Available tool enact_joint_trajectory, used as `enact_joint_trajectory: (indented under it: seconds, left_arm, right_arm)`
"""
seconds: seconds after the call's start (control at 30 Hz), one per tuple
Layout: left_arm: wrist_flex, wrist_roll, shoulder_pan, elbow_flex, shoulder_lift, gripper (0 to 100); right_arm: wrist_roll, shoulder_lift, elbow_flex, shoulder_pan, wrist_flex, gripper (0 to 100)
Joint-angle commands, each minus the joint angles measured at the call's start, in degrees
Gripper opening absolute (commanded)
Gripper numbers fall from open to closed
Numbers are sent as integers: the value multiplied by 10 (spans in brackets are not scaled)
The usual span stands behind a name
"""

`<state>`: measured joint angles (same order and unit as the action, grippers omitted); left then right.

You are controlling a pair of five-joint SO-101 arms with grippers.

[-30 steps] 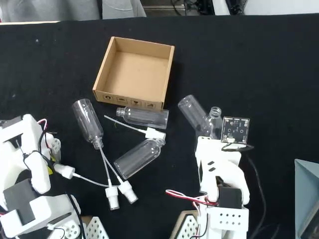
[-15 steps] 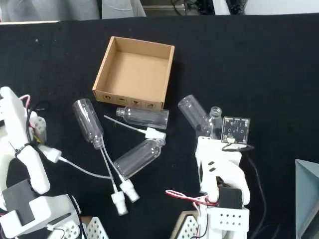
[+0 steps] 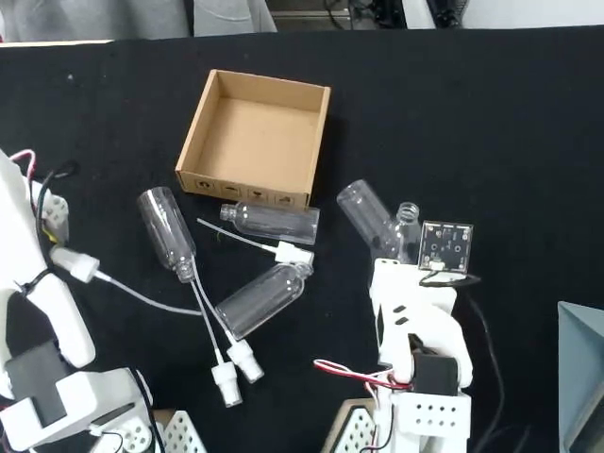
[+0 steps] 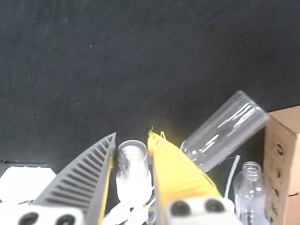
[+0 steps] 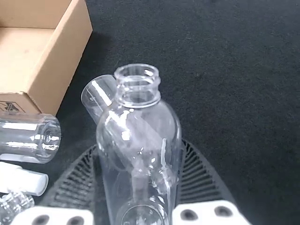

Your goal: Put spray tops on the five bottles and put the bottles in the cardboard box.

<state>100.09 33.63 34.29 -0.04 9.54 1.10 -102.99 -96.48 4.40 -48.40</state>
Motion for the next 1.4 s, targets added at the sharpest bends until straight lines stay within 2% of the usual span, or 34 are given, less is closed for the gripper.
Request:
enact_joint_trajectory:
  seconds: [0.0, 0.3, 0.63, 1.07, 1.37]
  left_arm:
    - [8, -8, 2, -56, 41, 29]
    - [6, -7, 0, -50, 186, 29]
    - [5, -4, 0, -54, 236, 29]
    - [4, -2, -83, -17, 342, 29]
    - [-117, 33, -96, 126, 426, 29]
  right_arm:
    - [-10, -56, 0, 19, -3, 32]
    - [-10, -56, 0, 19, -3, 31]
    - [-10, -56, 18, 25, -10, 28]
    - [-10, -56, 63, 42, -52, 28]
    - [-10, -56, 69, 25, -52, 28]
